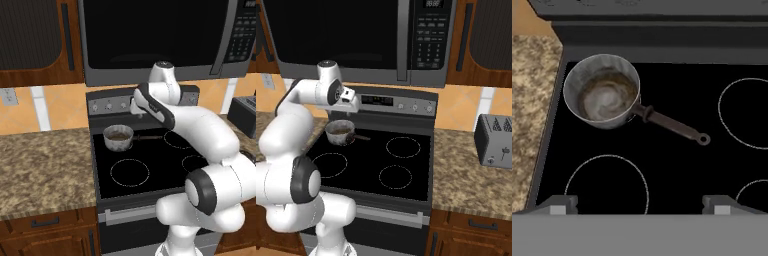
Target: Turn off the rear left burner of the stove.
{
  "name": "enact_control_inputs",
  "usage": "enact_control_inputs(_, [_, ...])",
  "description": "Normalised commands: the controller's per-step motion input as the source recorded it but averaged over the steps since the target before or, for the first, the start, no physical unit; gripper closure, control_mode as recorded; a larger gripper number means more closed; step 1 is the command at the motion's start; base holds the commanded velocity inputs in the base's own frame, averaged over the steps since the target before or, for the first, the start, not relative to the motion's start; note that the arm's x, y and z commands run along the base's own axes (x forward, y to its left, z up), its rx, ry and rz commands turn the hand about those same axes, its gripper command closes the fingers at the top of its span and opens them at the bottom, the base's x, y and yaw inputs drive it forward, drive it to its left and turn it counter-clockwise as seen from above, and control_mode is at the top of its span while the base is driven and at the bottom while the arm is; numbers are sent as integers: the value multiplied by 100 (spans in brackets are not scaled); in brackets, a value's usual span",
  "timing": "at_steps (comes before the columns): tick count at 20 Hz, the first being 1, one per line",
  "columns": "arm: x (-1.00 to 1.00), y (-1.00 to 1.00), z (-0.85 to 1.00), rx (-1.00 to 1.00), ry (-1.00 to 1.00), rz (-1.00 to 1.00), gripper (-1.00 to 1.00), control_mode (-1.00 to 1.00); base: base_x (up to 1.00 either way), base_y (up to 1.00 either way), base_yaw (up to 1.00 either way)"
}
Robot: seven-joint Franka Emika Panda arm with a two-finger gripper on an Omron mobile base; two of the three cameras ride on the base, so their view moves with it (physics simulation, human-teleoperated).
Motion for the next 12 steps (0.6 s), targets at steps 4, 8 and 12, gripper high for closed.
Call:
enact_control_inputs(4, [4, 7, -60, -1, -32, 5, -100, -100, 0, 0, 0])
enact_control_inputs(8, [0, 7, -38, 0, -34, 5, -100, -100, 0, 0, 0])
enact_control_inputs(12, [0, 16, 0, 0, -15, 3, -100, -100, 0, 0, 0])
